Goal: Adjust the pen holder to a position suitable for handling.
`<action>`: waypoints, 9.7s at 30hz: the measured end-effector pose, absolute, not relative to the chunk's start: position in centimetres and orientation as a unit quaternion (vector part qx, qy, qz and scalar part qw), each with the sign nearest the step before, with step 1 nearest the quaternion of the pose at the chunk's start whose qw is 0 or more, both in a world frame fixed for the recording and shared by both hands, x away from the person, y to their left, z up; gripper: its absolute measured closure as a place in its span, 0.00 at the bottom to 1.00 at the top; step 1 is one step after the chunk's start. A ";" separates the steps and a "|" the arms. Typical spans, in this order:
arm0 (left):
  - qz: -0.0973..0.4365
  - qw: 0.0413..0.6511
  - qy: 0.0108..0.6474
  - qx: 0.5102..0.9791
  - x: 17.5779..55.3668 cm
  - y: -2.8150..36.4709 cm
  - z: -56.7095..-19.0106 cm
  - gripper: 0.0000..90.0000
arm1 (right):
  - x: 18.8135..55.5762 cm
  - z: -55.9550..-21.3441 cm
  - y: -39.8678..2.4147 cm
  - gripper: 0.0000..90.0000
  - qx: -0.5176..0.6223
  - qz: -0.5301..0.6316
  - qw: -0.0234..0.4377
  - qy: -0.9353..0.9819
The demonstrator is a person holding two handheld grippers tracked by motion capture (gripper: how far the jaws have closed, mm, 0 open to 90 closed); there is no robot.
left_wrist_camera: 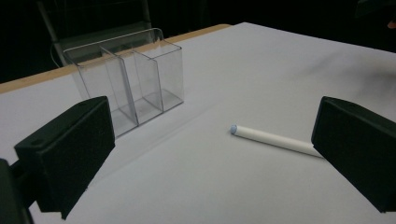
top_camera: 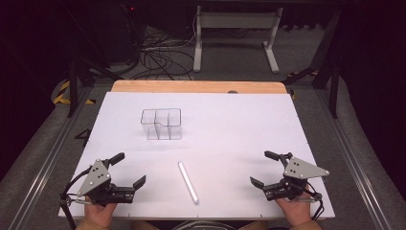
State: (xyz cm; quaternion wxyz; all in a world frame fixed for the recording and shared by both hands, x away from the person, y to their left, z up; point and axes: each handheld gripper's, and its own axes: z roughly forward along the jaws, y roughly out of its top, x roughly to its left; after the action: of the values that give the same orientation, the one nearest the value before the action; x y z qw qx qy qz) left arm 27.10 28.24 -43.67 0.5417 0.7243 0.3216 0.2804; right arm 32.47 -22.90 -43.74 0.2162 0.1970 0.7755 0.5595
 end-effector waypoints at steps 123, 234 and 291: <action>0.285 0.548 0.331 0.714 26.3 29.2 -43.5 0.03 | 43.8 -34.8 -4.8 0.41 0.057 0.440 0.143 0.885; 0.261 0.550 0.335 0.719 27.3 29.2 -44.1 0.03 | 47.3 -36.8 -4.3 0.96 -0.011 0.279 0.111 0.954; 0.262 0.543 0.318 0.732 28.3 28.5 -43.9 0.03 | 45.4 -37.7 -7.5 0.55 0.017 0.319 0.067 0.945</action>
State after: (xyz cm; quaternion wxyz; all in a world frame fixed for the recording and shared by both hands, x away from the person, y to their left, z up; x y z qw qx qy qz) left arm 28.35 28.52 -43.92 0.5431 0.7318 0.3176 0.2621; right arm 45.36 -7.53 -37.67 0.0673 0.0165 0.9453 0.3189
